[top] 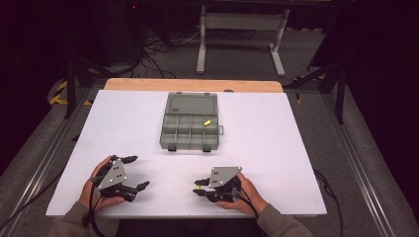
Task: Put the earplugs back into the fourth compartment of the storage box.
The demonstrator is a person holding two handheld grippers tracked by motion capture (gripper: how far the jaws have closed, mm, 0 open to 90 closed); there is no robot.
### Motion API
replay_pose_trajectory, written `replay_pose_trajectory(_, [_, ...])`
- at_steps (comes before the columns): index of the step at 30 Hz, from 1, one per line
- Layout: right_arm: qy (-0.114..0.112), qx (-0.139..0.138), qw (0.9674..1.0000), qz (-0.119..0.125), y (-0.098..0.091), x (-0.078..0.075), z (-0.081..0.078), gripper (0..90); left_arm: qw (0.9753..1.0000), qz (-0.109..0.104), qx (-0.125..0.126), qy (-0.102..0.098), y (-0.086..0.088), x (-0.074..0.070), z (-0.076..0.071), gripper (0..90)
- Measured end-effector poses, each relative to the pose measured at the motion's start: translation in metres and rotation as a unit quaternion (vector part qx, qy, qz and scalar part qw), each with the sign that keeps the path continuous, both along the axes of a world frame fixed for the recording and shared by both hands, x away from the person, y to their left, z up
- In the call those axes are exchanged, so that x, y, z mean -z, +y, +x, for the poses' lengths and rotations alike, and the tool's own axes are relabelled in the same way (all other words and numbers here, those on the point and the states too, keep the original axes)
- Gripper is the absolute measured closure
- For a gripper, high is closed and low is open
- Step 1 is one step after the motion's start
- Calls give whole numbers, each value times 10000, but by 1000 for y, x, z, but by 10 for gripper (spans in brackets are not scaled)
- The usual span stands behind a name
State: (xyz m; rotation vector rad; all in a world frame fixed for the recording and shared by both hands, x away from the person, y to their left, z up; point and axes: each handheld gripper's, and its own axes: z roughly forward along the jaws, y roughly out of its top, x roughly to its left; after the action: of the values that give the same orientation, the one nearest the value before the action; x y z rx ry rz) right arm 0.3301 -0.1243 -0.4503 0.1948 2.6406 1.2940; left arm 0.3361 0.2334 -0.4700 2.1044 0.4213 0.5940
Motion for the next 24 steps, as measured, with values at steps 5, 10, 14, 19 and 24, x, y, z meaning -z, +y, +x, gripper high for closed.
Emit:
replay_pose_trajectory(5, [-4, 8, 10000, 78, -1, -1, 0, 720, 10000, 9, 1, 7, 0, 0, 0, 101])
replay_pose_trajectory(10, [-27, 43, 9999, 150, -3, -2, 0, 717, 10000, 12, 3, 12, -1, 0, 0, 101])
replay_pose_trajectory(14, [-64, 59, 9998, 199, -3, -4, 0, 717, 10000, 24, 9, 14, -1, 1, 0, 101])
replay_pose_trajectory(19, [-105, 141, 9996, 215, -4, -4, 0, 717, 10000, 30, -1, 11, -1, 1, 0, 101])
replay_pose_trajectory(24, [-145, 219, 9993, 264, -5, -5, 1, 717, 10000, 24, -14, 6, -1, 1, 0, 102])
